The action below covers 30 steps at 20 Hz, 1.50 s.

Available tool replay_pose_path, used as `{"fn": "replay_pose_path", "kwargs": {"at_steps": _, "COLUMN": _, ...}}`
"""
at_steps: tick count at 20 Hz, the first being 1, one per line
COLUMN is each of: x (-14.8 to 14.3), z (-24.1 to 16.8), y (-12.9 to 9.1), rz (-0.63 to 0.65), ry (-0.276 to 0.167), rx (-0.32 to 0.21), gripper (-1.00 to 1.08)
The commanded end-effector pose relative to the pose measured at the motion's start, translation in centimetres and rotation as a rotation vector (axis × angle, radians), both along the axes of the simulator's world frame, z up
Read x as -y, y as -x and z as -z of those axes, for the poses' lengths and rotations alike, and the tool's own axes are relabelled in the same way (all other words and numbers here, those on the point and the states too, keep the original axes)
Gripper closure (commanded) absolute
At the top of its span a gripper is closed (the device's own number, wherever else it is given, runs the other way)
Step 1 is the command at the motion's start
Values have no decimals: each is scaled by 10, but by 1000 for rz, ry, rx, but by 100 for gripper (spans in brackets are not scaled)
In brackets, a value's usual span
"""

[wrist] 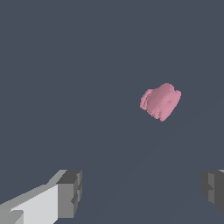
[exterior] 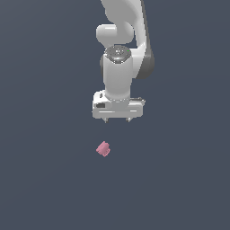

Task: Pick up the object and move it to a goal position.

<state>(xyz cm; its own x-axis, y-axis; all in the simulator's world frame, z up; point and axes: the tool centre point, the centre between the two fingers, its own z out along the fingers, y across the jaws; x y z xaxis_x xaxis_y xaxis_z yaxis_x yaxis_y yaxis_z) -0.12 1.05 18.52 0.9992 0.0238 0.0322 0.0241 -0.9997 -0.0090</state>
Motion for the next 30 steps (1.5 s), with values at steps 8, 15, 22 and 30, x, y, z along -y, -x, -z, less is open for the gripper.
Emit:
{"fn": "replay_pose_path", "kwargs": {"at_steps": 8, "x": -8, "z": -12, "y": -6, "rz": -34, "ry": 21, "rx": 29, "gripper": -92}}
{"fn": "replay_pose_path", "kwargs": {"at_steps": 15, "x": -10, "z": -15, "y": -7, "rz": -42, "ry": 25, "rx": 35, "gripper": -92}}
{"fn": "replay_pose_path", "kwargs": {"at_steps": 22, "x": -6, "z": -10, "y": -12, "rz": -97, "ry": 30, "rx": 31, "gripper": -92}}
{"fn": "replay_pose_path", "kwargs": {"at_steps": 30, "x": 5, "z": 5, "y": -24, "rz": -230, "ry": 38, "rx": 19, "gripper": -92}}
